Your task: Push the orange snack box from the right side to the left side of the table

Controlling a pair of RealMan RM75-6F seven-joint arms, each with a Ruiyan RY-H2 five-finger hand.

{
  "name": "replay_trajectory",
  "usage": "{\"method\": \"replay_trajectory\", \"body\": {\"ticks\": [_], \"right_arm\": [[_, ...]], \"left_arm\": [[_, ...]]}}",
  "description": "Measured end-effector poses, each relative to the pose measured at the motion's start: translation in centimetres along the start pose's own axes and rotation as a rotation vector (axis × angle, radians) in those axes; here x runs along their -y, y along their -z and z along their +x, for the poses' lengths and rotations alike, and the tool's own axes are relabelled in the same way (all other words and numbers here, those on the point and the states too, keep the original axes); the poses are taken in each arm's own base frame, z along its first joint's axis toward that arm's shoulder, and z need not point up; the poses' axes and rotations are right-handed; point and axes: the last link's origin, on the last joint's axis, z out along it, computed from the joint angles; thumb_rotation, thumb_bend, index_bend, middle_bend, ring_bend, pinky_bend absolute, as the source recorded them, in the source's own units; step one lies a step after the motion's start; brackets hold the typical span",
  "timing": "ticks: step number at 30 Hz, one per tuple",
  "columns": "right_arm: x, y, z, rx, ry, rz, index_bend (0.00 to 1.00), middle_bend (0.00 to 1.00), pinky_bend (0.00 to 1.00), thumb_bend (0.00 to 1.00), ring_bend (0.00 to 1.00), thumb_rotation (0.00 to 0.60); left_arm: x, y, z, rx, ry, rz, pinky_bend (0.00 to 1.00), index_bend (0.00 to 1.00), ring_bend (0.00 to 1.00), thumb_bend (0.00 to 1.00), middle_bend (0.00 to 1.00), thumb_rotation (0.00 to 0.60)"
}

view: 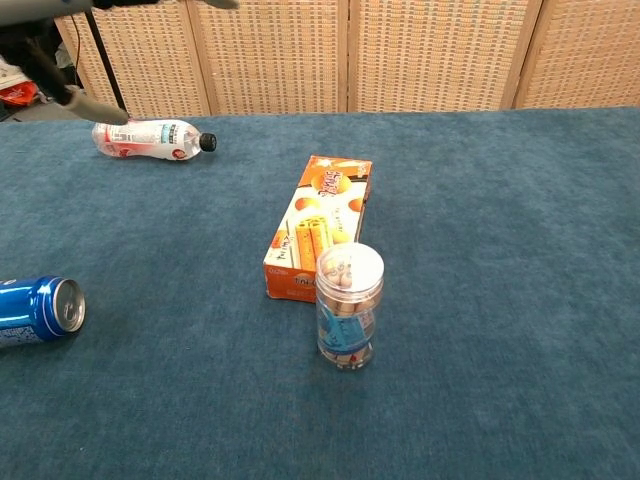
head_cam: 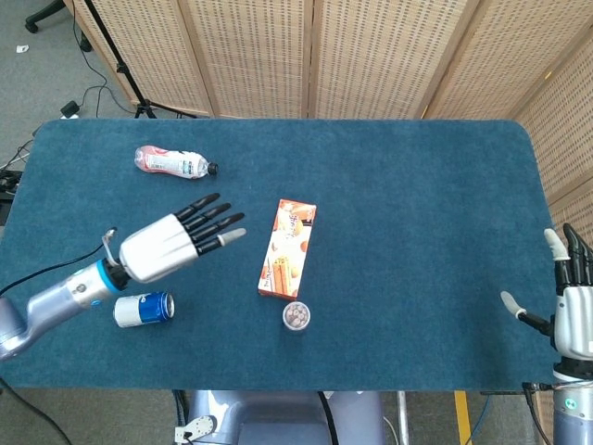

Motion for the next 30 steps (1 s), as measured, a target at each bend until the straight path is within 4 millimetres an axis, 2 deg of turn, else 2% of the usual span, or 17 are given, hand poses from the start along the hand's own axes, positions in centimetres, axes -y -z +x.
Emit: {"method": "replay_trajectory", "body": {"ticks": [3, 5, 7, 10, 13, 21, 27, 30], "right_arm": [[0.0, 0.0, 0.6, -0.008, 0.000, -0.002, 0.05, 0.00, 0.08, 0.03, 0.00, 0.600], [0.0, 0.0, 0.7, -0.004, -0.002, -0.006, 0.05, 0.00, 0.08, 0.03, 0.00, 0.600], [-0.1, -0.1, 0.8, -0.001, -0.003, -0.010, 0.05, 0.00, 0.08, 0.03, 0.00, 0.600], [-0.3, -0.2, 0.9, 0.000, -0.006, -0.016, 0.05, 0.00, 0.08, 0.04, 0.00, 0.600], [-0.3, -0.3, 0.9, 0.006, -0.005, -0.020, 0.05, 0.00, 0.08, 0.03, 0.00, 0.600], [-0.7, -0.6, 0.8, 0.017, -0.009, -0.039, 0.05, 0.00, 0.07, 0.03, 0.00, 0.600], [-0.8, -0.6, 0.9, 0.015, -0.011, -0.044, 0.05, 0.00, 0.07, 0.04, 0.00, 0.600], [-0.9, -0.6, 1.0, 0.010, -0.010, -0.047, 0.05, 0.00, 0.07, 0.03, 0.00, 0.600]], "left_arm": [[-0.7, -3.2, -0.9, 0.019, -0.047, -0.073, 0.00, 0.00, 0.00, 0.29, 0.00, 0.600], [-1.1, -5.1, -1.7, 0.039, -0.067, -0.107, 0.00, 0.00, 0.00, 0.43, 0.00, 0.600], [-1.8, -6.8, -2.5, 0.063, -0.073, -0.136, 0.00, 0.00, 0.00, 0.62, 0.00, 0.600], [-3.0, -9.1, -3.2, 0.093, -0.074, -0.179, 0.00, 0.00, 0.00, 0.82, 0.00, 0.600], [-4.0, -11.0, -3.7, 0.118, -0.086, -0.216, 0.00, 0.00, 0.00, 0.98, 0.00, 0.600], [-6.4, -15.0, -4.9, 0.170, -0.072, -0.242, 0.00, 0.01, 0.00, 1.00, 0.00, 0.600], [-8.3, -17.8, -5.7, 0.221, -0.046, -0.233, 0.00, 0.12, 0.00, 1.00, 0.00, 0.600], [-9.0, -19.1, -5.8, 0.236, -0.055, -0.237, 0.00, 0.14, 0.00, 1.00, 0.00, 0.600]]}}
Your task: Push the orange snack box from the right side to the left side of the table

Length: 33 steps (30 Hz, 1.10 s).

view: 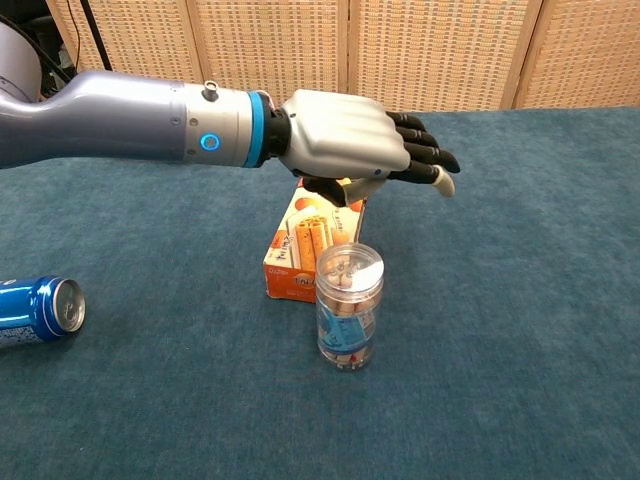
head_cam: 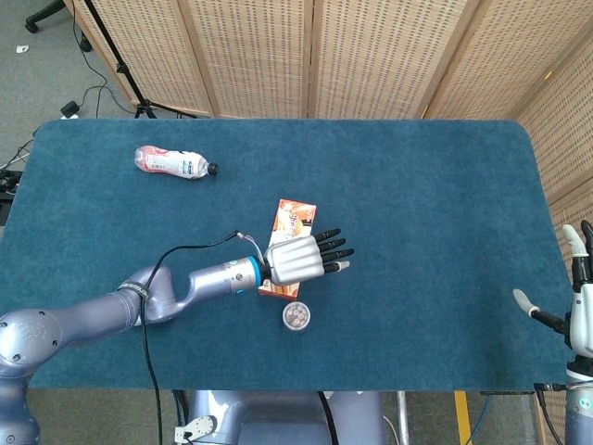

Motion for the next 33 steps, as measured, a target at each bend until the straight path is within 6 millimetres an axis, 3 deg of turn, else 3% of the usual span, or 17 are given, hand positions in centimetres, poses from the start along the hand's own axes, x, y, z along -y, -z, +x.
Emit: {"method": "replay_trajectory", "body": {"ticks": [6, 12, 20, 25, 33], "right_arm": [[-0.1, 0.0, 0.3, -0.010, -0.002, -0.011, 0.05, 0.00, 0.07, 0.03, 0.00, 0.600], [-0.3, 0.1, 0.6, -0.020, -0.004, -0.016, 0.05, 0.00, 0.07, 0.04, 0.00, 0.600], [-0.4, 0.1, 0.8, -0.027, -0.008, -0.020, 0.05, 0.00, 0.07, 0.04, 0.00, 0.600], [-0.3, 0.1, 0.8, -0.025, -0.007, -0.020, 0.05, 0.00, 0.07, 0.04, 0.00, 0.600], [-0.3, 0.2, 0.8, -0.026, -0.003, -0.023, 0.05, 0.00, 0.07, 0.05, 0.00, 0.600]], "left_arm": [[-1.4, -2.3, -0.1, 0.036, -0.003, -0.031, 0.00, 0.21, 0.00, 1.00, 0.03, 0.600], [-2.0, -3.4, -1.1, 0.067, -0.020, -0.051, 0.03, 0.33, 0.08, 1.00, 0.15, 0.600], [-1.7, -3.2, -2.0, 0.087, -0.009, -0.043, 0.20, 0.39, 0.19, 1.00, 0.24, 0.600], [-1.4, -2.8, -2.3, 0.088, 0.009, -0.031, 0.29, 0.43, 0.29, 1.00, 0.36, 0.600], [-0.6, -1.5, -3.5, 0.117, 0.023, -0.007, 0.32, 0.49, 0.33, 1.00, 0.40, 0.600]]}}
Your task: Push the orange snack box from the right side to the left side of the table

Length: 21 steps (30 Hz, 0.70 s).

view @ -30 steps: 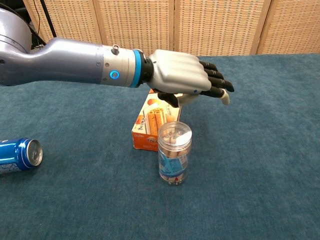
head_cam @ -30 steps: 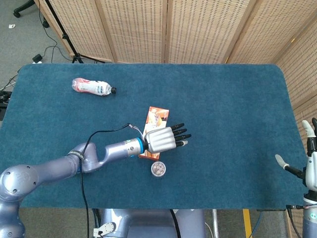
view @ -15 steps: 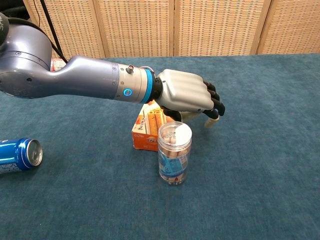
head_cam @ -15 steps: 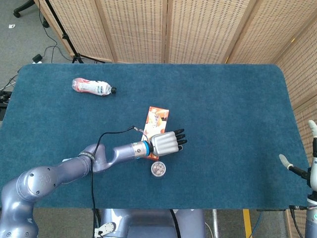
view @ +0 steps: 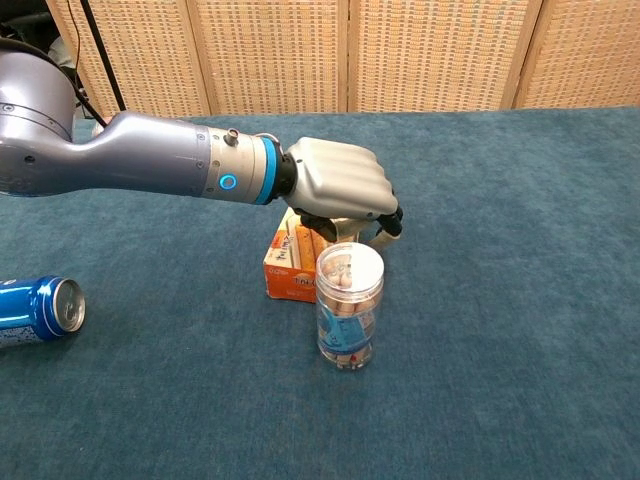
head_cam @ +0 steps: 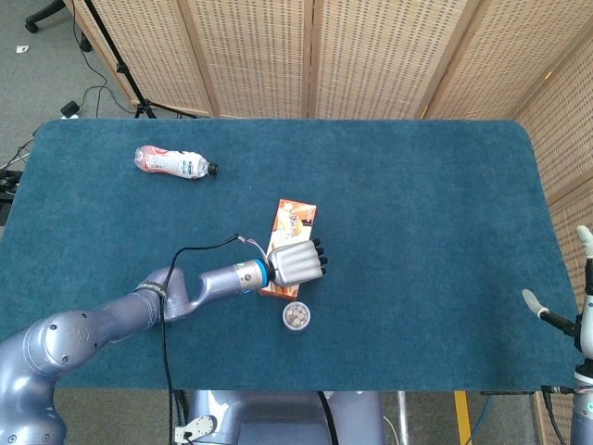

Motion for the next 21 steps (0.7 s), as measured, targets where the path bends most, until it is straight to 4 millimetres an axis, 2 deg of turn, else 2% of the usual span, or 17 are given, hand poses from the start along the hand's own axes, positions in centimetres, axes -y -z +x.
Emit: {"method": "replay_trajectory", "body": {"ticks": [8, 14, 21], "right_arm": [[0.2, 0.1, -0.1, 0.002, 0.003, 0.000, 0.05, 0.00, 0.07, 0.05, 0.00, 0.600], [0.5, 0.3, -0.1, 0.003, 0.003, 0.006, 0.05, 0.00, 0.07, 0.05, 0.00, 0.600], [0.7, 0.4, -0.1, 0.002, 0.002, 0.007, 0.05, 0.00, 0.07, 0.05, 0.00, 0.600]], "left_arm": [[1.3, 2.0, -1.6, 0.018, 0.007, 0.033, 0.32, 0.50, 0.34, 1.00, 0.41, 0.600], [2.5, 5.2, -3.9, 0.032, 0.023, 0.056, 0.32, 0.50, 0.34, 1.00, 0.41, 0.600], [4.1, 8.5, -5.4, 0.048, 0.005, 0.069, 0.32, 0.50, 0.34, 1.00, 0.41, 0.600]]}}
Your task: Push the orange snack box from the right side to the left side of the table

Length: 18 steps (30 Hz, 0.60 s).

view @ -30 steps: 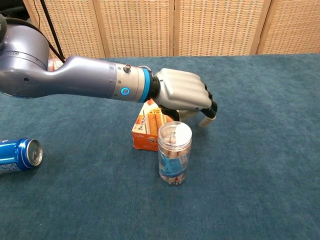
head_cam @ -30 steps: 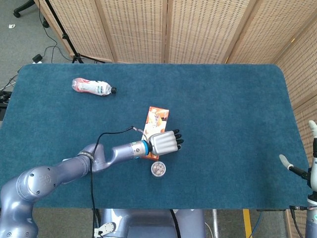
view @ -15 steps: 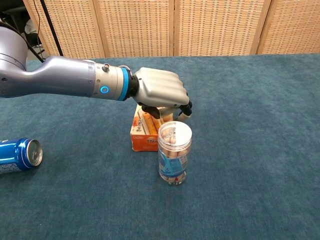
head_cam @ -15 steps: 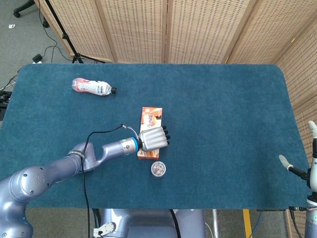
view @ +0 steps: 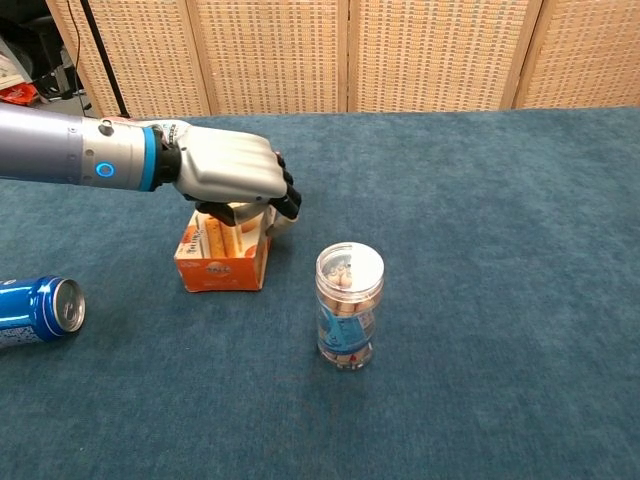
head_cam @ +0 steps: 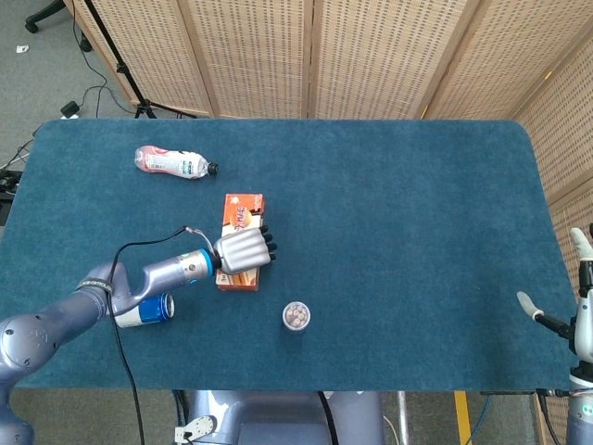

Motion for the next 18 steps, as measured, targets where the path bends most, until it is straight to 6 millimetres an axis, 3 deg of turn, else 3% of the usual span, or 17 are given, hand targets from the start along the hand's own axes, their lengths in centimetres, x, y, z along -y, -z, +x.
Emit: {"method": "replay_trajectory", "body": {"ticks": [18], "right_arm": [[0.3, 0.2, 0.0, 0.003, -0.004, 0.005, 0.05, 0.00, 0.07, 0.05, 0.00, 0.600]], "left_arm": [[2.2, 8.1, -5.9, 0.119, 0.012, 0.071, 0.32, 0.50, 0.34, 1.00, 0.41, 0.600]]}}
